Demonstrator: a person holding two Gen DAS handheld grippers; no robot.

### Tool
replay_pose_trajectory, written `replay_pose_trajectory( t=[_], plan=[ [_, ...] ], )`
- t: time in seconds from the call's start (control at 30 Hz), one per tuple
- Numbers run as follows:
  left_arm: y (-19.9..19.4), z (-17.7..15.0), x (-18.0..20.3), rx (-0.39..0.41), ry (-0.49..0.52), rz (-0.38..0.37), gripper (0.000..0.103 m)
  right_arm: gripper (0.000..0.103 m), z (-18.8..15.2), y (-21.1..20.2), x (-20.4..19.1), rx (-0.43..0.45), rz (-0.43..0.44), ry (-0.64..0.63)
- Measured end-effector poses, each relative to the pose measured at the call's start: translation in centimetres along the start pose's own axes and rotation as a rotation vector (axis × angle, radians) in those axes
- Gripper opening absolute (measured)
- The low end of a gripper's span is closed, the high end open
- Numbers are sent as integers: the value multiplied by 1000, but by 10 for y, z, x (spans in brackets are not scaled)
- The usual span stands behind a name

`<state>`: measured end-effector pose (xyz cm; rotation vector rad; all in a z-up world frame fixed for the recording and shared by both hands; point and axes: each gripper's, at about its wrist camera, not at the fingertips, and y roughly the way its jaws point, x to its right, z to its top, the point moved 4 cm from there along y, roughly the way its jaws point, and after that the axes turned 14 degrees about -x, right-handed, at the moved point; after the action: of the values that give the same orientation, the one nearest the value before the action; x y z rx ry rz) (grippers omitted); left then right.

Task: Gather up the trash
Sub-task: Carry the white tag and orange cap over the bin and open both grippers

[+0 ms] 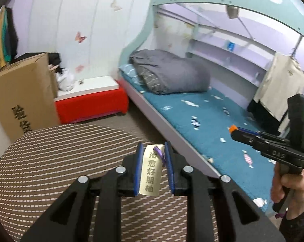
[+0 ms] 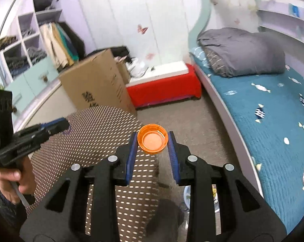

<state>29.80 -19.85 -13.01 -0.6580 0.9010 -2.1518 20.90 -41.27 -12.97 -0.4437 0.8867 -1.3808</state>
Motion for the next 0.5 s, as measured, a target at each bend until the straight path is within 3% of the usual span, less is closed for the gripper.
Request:
replay_pose_trajectory(
  t=[0.23,0.5],
  plan=[
    [13,17,69,6,45,-50,20,29,0,-34,62,73,-24,119],
    [72,35,137,-51,55,-87,20,29,-7,-39,126,103,-71,252]
  ],
)
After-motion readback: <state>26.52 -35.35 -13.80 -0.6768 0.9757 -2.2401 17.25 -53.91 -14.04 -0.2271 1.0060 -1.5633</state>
